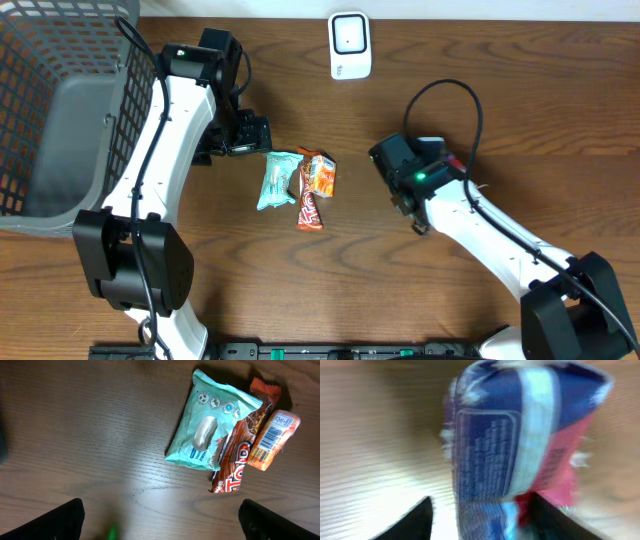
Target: Scan the item barcode
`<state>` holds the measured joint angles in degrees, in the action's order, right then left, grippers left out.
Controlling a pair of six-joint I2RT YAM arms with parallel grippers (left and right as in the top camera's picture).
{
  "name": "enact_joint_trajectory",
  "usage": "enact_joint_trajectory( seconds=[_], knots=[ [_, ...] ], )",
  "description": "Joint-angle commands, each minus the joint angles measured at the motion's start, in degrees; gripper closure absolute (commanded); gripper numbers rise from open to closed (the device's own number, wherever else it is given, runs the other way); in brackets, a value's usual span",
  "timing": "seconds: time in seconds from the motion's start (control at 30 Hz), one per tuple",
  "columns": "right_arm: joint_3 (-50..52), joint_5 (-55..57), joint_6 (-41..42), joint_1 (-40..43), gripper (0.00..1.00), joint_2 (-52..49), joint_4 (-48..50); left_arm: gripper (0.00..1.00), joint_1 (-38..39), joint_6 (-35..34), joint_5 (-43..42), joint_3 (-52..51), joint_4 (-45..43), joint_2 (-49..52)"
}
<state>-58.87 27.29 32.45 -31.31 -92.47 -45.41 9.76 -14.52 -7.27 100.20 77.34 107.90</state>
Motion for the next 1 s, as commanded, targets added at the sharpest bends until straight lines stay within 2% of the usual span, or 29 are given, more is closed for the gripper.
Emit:
enact_joint_trajectory(
  seconds=[0.0,0.17,0.2,0.23,0.27,0.4,0.53,0.73,0.97],
  knots=[
    [-1.3,-15.3,-2.6,-1.0,0.32,-0.5,0.9,0.02,-0.2,0.6,0.7,-0.1,0.2,-0.4],
    [-8.7,-23.2,-5.0,0.8,0.26,-0.1,-3.6,0.02,-0.2,0.5,0.7,-0.1,0.2,-0.4],
    [-10.8,-24.2,-6.5,1.4,0.22,0.0,-5.6,0.02,-0.2,0.5,0.7,-0.1,0.2,-0.4],
    [-13.1,-24.9,-8.2,2.1,0.08,0.1,-7.9,0.02,-0.2,0.5,0.7,-0.1,0.2,-0.4],
    [-15.5,-24.9,-9.6,2.8,0.0,0.1,-10.4,0.02,-0.2,0.6,0.7,-0.1,0.2,-0.4],
    [-24.0,-24.8,-16.2,5.7,0.01,0.2,-19.8,0.02,-0.2,0.5,0.7,-0.1,0.2,-0.4],
    [-28.1,-23.6,-22.0,8.5,0.01,0.2,-25.5,0.02,-0.2,0.6,0.7,-0.1,0.2,-0.4],
    [-28.0,-22.6,-23.3,11.2,0.01,0.2,-27.5,0.02,-0.2,0.6,0.7,-0.1,0.2,-0.4],
    [-27.9,-27.1,-23.3,11.0,0.01,0.2,-27.6,0.02,-0.2,0.6,0.7,-0.1,0.2,-0.4]
  ],
)
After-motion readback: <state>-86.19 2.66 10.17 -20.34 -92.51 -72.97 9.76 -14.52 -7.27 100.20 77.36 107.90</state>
